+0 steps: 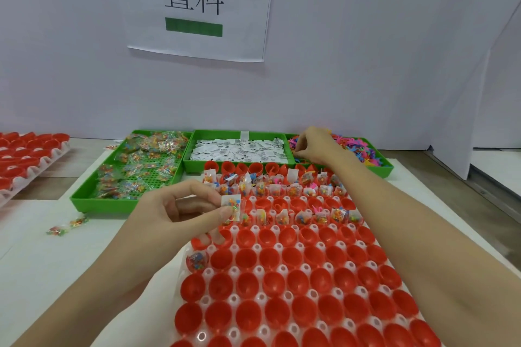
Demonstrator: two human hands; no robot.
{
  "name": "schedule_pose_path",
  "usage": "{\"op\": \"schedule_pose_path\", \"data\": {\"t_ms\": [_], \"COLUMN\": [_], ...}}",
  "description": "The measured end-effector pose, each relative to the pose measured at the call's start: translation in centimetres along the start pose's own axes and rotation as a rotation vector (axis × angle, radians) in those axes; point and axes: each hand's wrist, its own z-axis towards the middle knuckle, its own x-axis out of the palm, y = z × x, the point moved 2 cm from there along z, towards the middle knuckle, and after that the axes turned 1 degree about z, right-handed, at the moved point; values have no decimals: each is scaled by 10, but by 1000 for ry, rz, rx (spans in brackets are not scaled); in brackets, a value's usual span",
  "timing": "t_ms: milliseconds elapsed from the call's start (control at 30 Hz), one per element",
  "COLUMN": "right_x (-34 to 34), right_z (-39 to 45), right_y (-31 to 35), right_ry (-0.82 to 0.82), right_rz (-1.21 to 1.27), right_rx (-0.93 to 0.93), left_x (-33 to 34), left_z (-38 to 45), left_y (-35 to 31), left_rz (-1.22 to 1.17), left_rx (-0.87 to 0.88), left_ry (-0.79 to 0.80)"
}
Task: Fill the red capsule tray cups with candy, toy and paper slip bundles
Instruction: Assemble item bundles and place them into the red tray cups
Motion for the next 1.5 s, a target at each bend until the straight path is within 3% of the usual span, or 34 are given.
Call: {"op": "schedule_pose_path", "data": {"t_ms": [600, 700, 833, 933, 1067, 1300, 1500], "right_x": [4, -4, -23, -33, -39, -12, 2], "right_z": [-5, -15, -44, -80, -137, -200, -212], "right_y": [-4, -11, -8, 9, 45, 118, 136], "right_ry": [-59, -163, -223, -194, -81, -134, -175], "right_rz": [115, 272, 656, 949, 1118, 1023, 1001], "right_rx": [33, 73, 114, 110, 37, -88, -190], "left_x": [3, 4, 3, 3, 4, 8, 9], "left_z": [-4, -4, -5, -6, -8, -10, -9], "left_y": [-4, -4, -5, -5, -8, -8, -10], "left_rz": [-1, -36, -25, -13, -1, 117, 79], "left_rx": [-6, 7, 17, 29, 80, 190, 214], "left_ry": [18, 9, -32, -62, -78, -75, -39]}}
